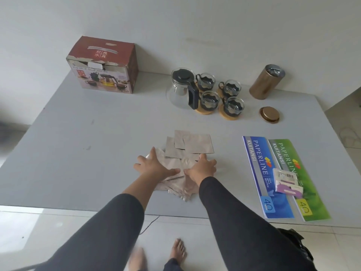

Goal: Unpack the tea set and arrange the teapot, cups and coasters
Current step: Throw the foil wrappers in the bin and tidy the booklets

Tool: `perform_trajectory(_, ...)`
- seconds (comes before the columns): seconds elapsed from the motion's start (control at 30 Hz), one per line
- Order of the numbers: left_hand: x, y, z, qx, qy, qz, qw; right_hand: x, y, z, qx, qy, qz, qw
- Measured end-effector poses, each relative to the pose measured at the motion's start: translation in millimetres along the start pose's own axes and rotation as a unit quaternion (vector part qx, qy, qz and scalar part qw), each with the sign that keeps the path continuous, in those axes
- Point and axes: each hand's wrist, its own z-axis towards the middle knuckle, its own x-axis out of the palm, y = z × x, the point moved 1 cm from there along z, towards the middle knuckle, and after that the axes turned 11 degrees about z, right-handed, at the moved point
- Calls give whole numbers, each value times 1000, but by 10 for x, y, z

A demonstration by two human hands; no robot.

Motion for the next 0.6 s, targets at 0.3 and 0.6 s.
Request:
perform_trajectory(0.3, 164, -40, -33, -3, -31, 43, 999, -59, 117, 142, -73, -31, 55, 995)
perform_trajectory(0.6, 171, -148, -24, 7, -30, 73, 997, -249, 405, 521, -224, -4, -117, 968)
